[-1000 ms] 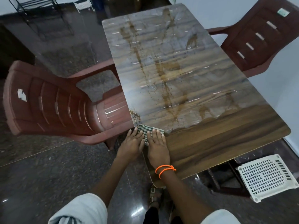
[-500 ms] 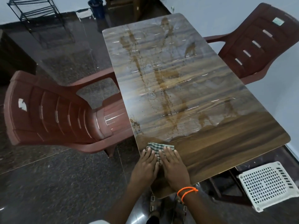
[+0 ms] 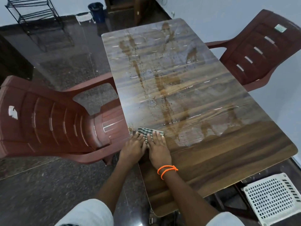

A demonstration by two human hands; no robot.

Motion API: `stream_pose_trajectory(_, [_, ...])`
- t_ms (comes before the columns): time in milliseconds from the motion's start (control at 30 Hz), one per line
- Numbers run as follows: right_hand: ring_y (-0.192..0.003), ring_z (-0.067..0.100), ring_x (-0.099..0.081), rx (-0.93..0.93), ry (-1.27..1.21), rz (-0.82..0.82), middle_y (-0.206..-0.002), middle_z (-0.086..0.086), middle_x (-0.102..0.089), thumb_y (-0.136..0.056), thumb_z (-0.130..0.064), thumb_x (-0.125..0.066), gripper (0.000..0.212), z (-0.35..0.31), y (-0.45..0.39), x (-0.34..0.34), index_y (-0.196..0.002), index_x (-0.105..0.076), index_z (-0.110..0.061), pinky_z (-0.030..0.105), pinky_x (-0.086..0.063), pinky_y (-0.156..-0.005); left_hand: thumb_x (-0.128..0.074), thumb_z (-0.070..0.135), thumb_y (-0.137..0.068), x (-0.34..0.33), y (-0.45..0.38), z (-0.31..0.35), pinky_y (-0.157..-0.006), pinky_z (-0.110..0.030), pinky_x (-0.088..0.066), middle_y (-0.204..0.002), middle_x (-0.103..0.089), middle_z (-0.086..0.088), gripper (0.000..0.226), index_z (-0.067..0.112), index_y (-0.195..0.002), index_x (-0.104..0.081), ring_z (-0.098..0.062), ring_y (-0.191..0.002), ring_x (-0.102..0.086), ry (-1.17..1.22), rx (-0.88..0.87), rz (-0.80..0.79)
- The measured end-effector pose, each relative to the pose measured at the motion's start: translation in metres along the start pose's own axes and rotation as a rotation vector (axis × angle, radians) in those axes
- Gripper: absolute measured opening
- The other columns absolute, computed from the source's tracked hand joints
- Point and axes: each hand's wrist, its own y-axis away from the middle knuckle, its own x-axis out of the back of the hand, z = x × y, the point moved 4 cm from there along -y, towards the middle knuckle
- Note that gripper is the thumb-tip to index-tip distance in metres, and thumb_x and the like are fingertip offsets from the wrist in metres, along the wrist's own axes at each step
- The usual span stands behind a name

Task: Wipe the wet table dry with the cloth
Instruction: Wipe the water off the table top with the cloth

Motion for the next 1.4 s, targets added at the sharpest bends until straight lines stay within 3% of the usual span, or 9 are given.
stream_pose_trajectory(133, [-0.143, 0.029, -0.025, 0.012, -0.015, -0.016, -0.151, 0.013, -0.035, -0.09, -0.022, -0.038, 0.054, -0.024, -0.006, -0.007, -0.144, -0.04, -0.014, 0.043, -0.018, -0.117, -0.032, 0.043, -0.089, -0.001, 0.007, -0.025, -0.115, -0.043, -0.027, -0.133, -0.06, -0.011, 0.06, 0.006, -0.122, -0.065, -0.028, -0.134, -0.044, 0.054, 0.071, -0.03])
stream_pose_trajectory(300, [-0.146, 0.025, -0.014, 0.064, -0.12, 0.019, -0.155, 0.011, -0.027, -0.085, -0.017, -0.035, 0.061, -0.04, 0.031, -0.006, -0.147, -0.034, -0.015, 0.043, -0.013, -0.115, -0.031, 0.045, -0.09, -0.013, 0.044, -0.026, -0.117, -0.041, -0.026, -0.139, -0.055, -0.008, 0.057, 0.015, -0.126, -0.063, -0.025, -0.14, -0.036, 0.101, 0.154, -0.056])
stream_pose_trajectory(433, [-0.146, 0.022, -0.012, 0.082, -0.146, 0.031, -0.156, 0.009, -0.024, -0.087, -0.016, -0.048, 0.062, -0.027, 0.072, -0.005, -0.148, -0.032, -0.017, 0.043, -0.016, -0.116, -0.043, 0.032, -0.091, -0.023, 0.078, 0.006, -0.119, -0.04, -0.02, -0.135, -0.058, -0.011, 0.048, 0.007, -0.129, -0.06, -0.029, -0.14, -0.037, 0.08, 0.032, -0.041])
stream_pose_trajectory(533, [-0.147, 0.021, -0.01, 0.051, -0.131, 0.023, -0.158, 0.007, -0.019, -0.088, -0.017, -0.045, 0.064, 0.0, 0.099, 0.0, -0.15, -0.028, -0.018, 0.043, -0.017, -0.116, -0.048, 0.029, -0.091, -0.029, 0.084, 0.04, -0.117, -0.043, -0.024, -0.132, -0.06, -0.013, 0.046, 0.004, -0.128, -0.061, -0.029, -0.138, -0.039, 0.074, -0.047, -0.054])
stream_pose_trajectory(833, [-0.145, 0.025, -0.02, -0.092, -0.074, 0.088, -0.154, 0.012, -0.029, -0.091, -0.019, -0.036, 0.056, 0.088, 0.075, 0.028, -0.147, -0.035, -0.015, 0.047, -0.021, -0.115, -0.039, 0.034, -0.096, -0.038, 0.004, 0.106, -0.12, -0.041, -0.019, -0.131, -0.061, -0.008, 0.046, 0.009, -0.125, -0.063, -0.025, -0.136, -0.041, -0.019, -0.205, -0.152])
stream_pose_trajectory(1000, [-0.142, 0.028, -0.026, -0.151, -0.094, 0.091, -0.15, 0.014, -0.036, -0.093, -0.025, -0.037, 0.051, 0.092, 0.014, 0.029, -0.143, -0.042, -0.016, 0.045, -0.018, -0.114, -0.042, 0.034, -0.096, -0.03, -0.048, 0.085, -0.119, -0.039, -0.016, -0.135, -0.058, -0.008, 0.045, 0.008, -0.127, -0.062, -0.025, -0.137, -0.04, -0.06, -0.19, -0.13])
stream_pose_trajectory(1167, [-0.144, 0.028, -0.021, -0.087, -0.058, 0.055, -0.152, 0.012, -0.033, -0.095, -0.025, -0.037, 0.05, 0.062, -0.036, 0.023, -0.144, -0.04, -0.017, 0.044, -0.015, -0.116, -0.042, 0.033, -0.096, -0.018, -0.073, 0.04, -0.119, -0.037, -0.014, -0.14, -0.054, -0.008, 0.045, 0.01, -0.131, -0.059, -0.024, -0.139, -0.037, 0.002, -0.096, -0.085])
stream_pose_trajectory(1300, [-0.144, 0.028, -0.018, -0.028, -0.103, 0.066, -0.153, 0.012, -0.033, -0.092, -0.017, -0.048, 0.053, 0.029, -0.027, 0.012, -0.144, -0.039, -0.016, 0.044, -0.014, -0.115, -0.046, 0.034, -0.096, -0.012, -0.048, 0.013, -0.12, -0.036, -0.017, -0.139, -0.055, -0.007, 0.043, 0.013, -0.132, -0.059, -0.022, -0.138, -0.039, 0.035, -0.07, -0.047])
stream_pose_trajectory(1400, [-0.144, 0.026, -0.02, 0.026, -0.146, 0.077, -0.152, 0.011, -0.034, -0.092, -0.019, -0.046, 0.052, 0.021, 0.002, 0.008, -0.143, -0.041, -0.016, 0.045, -0.018, -0.115, -0.04, 0.038, -0.095, -0.018, -0.011, 0.013, -0.119, -0.04, -0.022, -0.139, -0.055, -0.008, 0.049, 0.011, -0.131, -0.06, -0.022, -0.14, -0.037, 0.046, -0.084, -0.035])
